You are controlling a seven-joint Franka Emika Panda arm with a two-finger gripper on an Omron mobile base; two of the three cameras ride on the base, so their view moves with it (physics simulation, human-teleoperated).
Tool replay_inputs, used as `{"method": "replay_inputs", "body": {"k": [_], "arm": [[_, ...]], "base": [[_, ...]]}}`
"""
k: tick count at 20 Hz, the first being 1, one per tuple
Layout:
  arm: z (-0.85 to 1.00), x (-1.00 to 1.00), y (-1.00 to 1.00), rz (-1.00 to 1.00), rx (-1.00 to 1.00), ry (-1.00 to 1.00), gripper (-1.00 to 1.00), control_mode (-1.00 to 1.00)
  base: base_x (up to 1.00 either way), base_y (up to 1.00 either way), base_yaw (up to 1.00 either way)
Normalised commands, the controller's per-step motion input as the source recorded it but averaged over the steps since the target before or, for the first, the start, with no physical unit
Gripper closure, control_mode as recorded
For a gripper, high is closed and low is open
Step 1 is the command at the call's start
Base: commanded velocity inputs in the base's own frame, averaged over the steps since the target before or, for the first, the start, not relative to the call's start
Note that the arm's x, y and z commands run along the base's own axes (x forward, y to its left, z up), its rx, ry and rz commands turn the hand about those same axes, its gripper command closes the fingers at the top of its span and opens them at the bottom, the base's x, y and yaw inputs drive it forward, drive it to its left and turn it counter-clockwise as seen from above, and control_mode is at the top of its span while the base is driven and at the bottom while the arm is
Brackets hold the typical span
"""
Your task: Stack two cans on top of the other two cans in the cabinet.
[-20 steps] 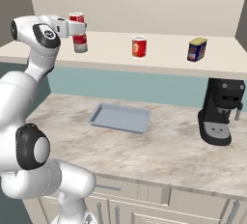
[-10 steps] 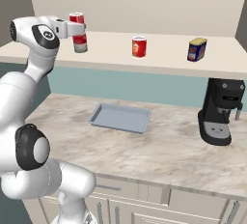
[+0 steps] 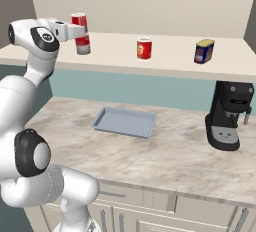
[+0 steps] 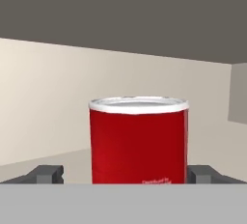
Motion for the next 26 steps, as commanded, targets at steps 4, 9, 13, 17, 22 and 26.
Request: {"method": "replay_inputs", "body": {"k": [4, 9, 13, 17, 22, 26], "arm": [[0.00, -0.17, 0.13, -0.04, 0.00, -0.01, -1.00, -1.00], [-0.01, -0.06, 0.14, -0.09, 0.00, 0.00, -1.00, -1.00], [0.00, -0.06, -0.01, -0.13, 0.00, 0.00, -1.00, -1.00], [0.00, -0.19, 0.00, -0.15, 0.00, 0.00, -1.00, -1.00], [0.00, -0.26, 0.00, -0.14, 0.00, 0.00, -1.00, -1.00], [0.00, -0.37, 0.00, -0.14, 0.00, 0.00, -1.00, -1.00]], "base": [[0.00, 0.00, 0.00], [0.00, 0.00, 0.00], [0.00, 0.00, 0.00], [0.00, 0.00, 0.00], [0.00, 0.00, 0.00], [0.00, 0.00, 0.00]]}}
